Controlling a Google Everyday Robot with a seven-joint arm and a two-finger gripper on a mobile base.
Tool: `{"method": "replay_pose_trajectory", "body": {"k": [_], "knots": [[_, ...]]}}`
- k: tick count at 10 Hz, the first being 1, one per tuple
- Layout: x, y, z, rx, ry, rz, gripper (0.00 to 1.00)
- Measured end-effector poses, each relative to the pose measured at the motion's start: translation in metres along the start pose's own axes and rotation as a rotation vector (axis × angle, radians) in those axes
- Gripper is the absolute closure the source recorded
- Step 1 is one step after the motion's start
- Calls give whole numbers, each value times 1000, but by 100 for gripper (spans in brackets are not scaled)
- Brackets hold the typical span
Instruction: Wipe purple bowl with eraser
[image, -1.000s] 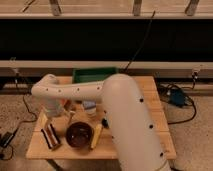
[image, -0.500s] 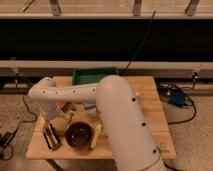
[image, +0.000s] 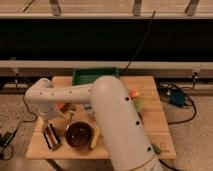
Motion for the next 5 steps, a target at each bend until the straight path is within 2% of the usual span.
{"method": "replay_pose_trajectory", "body": {"k": [5], "knots": [[0, 1, 6, -10, -16, 16, 20]]}}
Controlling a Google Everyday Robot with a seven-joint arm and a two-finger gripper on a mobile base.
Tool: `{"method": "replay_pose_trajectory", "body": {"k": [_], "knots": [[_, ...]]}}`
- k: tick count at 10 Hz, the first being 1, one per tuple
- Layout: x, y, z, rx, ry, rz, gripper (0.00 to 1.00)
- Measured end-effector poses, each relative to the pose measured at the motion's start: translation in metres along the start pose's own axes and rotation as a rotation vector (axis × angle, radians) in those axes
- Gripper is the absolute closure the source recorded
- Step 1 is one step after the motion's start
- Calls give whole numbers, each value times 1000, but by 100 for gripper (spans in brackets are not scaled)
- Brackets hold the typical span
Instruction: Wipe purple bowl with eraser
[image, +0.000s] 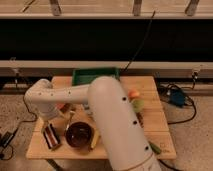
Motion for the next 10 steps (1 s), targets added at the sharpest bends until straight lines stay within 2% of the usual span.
{"method": "replay_pose_trajectory", "body": {"k": [6, 8, 10], "knots": [[-3, -11, 11, 4, -23, -14, 20], [-6, -11, 16, 6, -30, -13, 32], [-7, -12, 17, 7, -31, -14, 51]]}}
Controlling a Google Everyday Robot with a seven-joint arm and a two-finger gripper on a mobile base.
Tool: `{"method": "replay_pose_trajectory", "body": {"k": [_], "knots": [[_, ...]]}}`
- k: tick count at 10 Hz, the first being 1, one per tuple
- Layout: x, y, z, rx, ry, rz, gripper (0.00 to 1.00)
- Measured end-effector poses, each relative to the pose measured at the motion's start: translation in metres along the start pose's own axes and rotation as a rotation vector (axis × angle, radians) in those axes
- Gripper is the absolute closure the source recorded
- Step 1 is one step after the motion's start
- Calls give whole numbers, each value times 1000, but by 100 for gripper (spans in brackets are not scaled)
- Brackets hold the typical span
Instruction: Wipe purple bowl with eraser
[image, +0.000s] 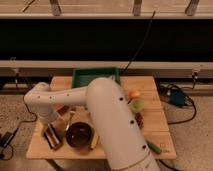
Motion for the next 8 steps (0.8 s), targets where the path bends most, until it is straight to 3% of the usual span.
{"method": "replay_pose_trajectory", "body": {"k": [1, 2, 3, 4, 6, 8], "knots": [[-2, 1, 0, -2, -4, 1, 63], [-2, 3, -2, -1, -3, 6, 84], [-2, 3, -4, 1, -2, 6, 94], [-2, 3, -5, 1, -3, 4, 99], [-2, 0, -6, 4, 2, -1, 100], [-3, -2, -22, 18, 32, -4, 100]]}}
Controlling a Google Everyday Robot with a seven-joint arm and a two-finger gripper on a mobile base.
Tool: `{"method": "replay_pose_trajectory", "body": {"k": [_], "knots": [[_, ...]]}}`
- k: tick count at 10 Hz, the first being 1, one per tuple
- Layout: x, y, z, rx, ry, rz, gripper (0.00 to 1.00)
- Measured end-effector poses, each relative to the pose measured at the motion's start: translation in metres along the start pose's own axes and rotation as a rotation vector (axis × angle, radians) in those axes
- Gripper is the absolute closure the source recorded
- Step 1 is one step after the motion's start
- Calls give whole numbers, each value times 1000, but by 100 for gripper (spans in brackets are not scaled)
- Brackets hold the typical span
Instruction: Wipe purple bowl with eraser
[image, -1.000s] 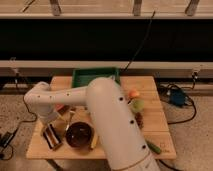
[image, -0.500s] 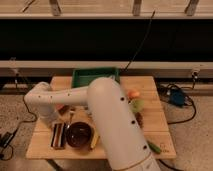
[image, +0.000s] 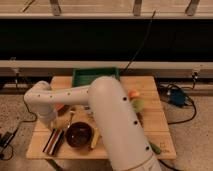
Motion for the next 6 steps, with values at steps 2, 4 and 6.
{"method": "replay_pose_trajectory", "body": {"k": [2, 4, 6], "knots": [[2, -2, -13, 9, 24, 0, 98], [5, -1, -19, 5, 43, 9, 82], [2, -1, -27, -24, 66, 68, 59]]}}
